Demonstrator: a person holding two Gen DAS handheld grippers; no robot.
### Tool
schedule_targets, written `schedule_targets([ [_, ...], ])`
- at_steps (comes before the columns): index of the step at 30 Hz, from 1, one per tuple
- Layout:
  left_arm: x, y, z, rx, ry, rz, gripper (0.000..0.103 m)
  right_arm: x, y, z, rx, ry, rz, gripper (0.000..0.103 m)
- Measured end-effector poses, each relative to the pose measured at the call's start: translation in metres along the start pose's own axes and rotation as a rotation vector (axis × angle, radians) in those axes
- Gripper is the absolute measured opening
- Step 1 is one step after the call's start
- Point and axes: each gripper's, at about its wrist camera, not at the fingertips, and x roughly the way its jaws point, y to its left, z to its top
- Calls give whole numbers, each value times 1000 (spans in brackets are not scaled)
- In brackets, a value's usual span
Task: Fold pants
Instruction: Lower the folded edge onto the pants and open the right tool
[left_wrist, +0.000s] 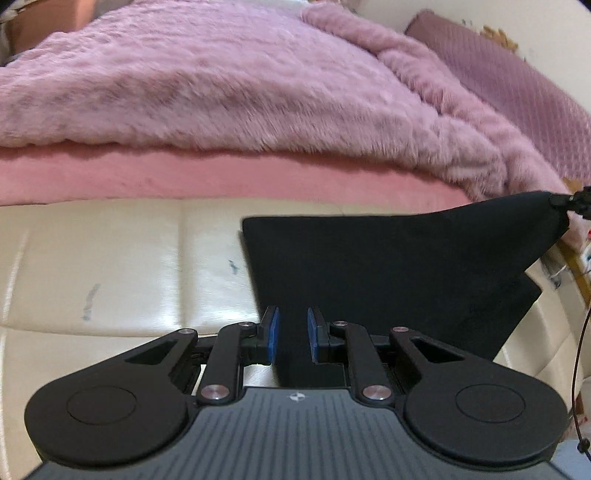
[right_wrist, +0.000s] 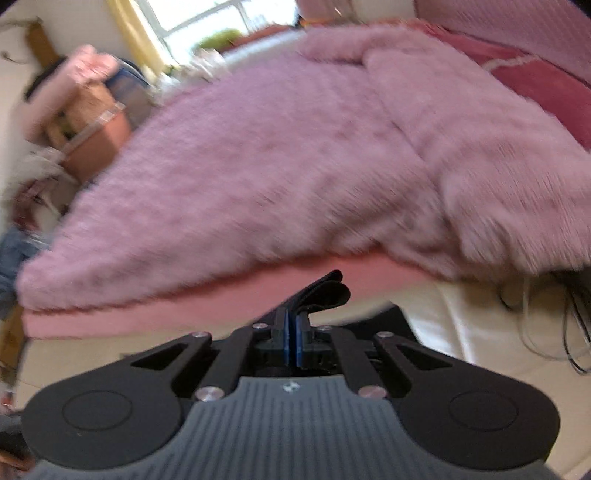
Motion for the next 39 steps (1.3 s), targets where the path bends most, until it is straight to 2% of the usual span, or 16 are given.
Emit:
schedule_targets([
  [6,41,-4,0,27,66,7,17,66,-43,-25,-10,82,-127,0],
  [10,55,0,-6,36,95,20,17,97,-64,-39,-25,131,-173,0],
  [15,55,4,-9,36,89,9,17,112,-60,-45,-78,146,-208,0],
  [17,57,3,-8,42,89,10,17,100,-48,-40,-99,99,-206,0],
  [20,57,2,-8,45,83,12,17,58,-20,-35,-200,-116,-132,0],
  [21,57,2,-9,44,81,11,17,54,-13,-36,-244,-145,-153,0],
  [22,58,2,-9,44,80,10,17,61,-8,-38,-301,-134,-206,0],
  [23,58,3,-9,44,80,9,17,80,-10,-42,-338,-74,-268,0],
  [25,58,3,-9,37,80,9,17,106,-21,-50,-340,1,-303,0],
  [27,58,4,-9,29,81,7,17,124,-28,-60,-338,32,-321,0],
  [31,58,5,-10,28,76,6,17,139,-37,-69,-331,41,-335,0],
  [35,56,4,-10,30,71,7,17,151,-35,-71,-379,54,-361,0],
  [36,54,5,-9,25,66,4,17,150,-35,-69,-380,51,-384,7],
  [39,46,9,-9,-9,62,-26,17,131,-35,-66,-379,13,-427,9],
])
